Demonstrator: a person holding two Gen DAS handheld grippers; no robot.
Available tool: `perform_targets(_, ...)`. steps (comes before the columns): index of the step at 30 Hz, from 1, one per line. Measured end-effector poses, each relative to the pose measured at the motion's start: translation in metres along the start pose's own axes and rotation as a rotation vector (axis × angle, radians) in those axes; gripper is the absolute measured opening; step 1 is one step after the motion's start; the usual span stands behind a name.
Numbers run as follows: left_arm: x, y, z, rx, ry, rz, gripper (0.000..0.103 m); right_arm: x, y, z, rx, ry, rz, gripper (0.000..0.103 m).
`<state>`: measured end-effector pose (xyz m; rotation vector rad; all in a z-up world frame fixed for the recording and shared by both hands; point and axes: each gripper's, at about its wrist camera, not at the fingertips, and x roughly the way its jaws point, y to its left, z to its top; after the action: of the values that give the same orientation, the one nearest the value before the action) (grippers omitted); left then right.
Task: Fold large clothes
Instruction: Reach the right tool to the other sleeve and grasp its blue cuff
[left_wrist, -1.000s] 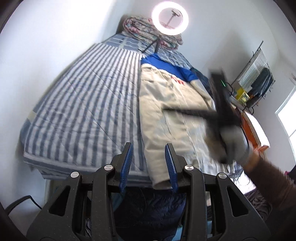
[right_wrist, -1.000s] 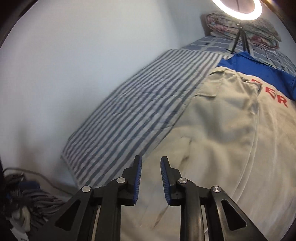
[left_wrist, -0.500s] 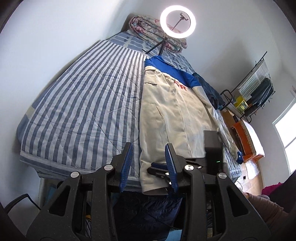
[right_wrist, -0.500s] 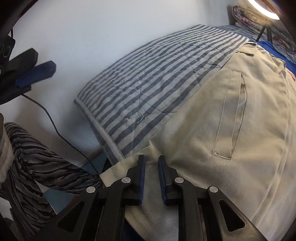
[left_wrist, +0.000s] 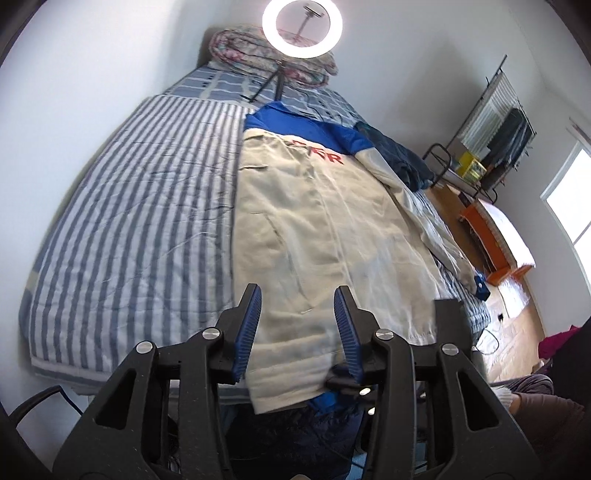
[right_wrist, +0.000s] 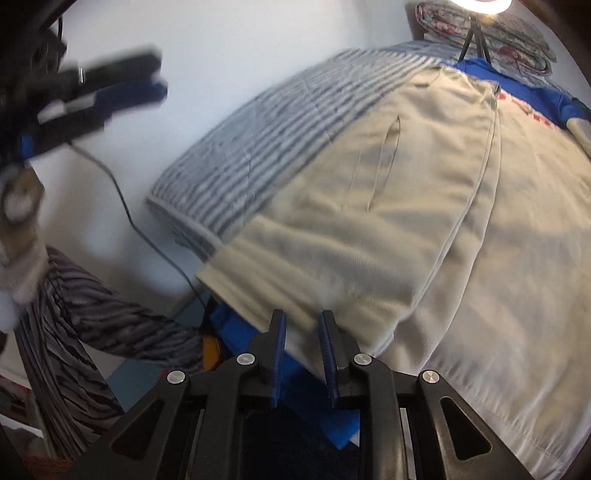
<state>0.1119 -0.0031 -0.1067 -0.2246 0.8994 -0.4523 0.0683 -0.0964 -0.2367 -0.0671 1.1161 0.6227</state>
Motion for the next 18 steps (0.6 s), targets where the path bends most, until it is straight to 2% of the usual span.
perform_targets(2, 0.010, -0.010, 0.005, 0.032, 0.005, 0.005, 0.041, -0.003, -0.003, -0.002, 0.008, -0.020, 0.004, 0.019)
perform_targets(5, 0.025, -0.017, 0.009, 0.049, 0.016, 0.005, 0.041, -0.016, -0.010, -0.006, 0.044, -0.047, 0.055, 0.019)
perform_targets(8, 0.043, -0.022, 0.012, 0.052, 0.052, -0.006, 0.041, -0.040, -0.019, -0.013, 0.055, -0.109, 0.050, 0.030)
perform_targets(13, 0.063, -0.039, 0.018, 0.051, 0.073, -0.031, 0.041, -0.078, -0.037, -0.024, 0.074, -0.196, -0.083, 0.034)
perform_targets(15, 0.066, -0.050, 0.022, 0.060, 0.068, -0.047, 0.041, -0.095, -0.050, -0.031, 0.108, -0.231, -0.125, 0.043)
perform_targets(17, 0.069, -0.066, 0.026, 0.091, 0.057, -0.054, 0.041, -0.112, -0.071, -0.038, 0.158, -0.274, -0.147, 0.057)
perform_targets(18, 0.069, -0.073, 0.027, 0.107, 0.054, -0.057, 0.041, -0.122, -0.082, -0.043, 0.190, -0.298, -0.162, 0.058)
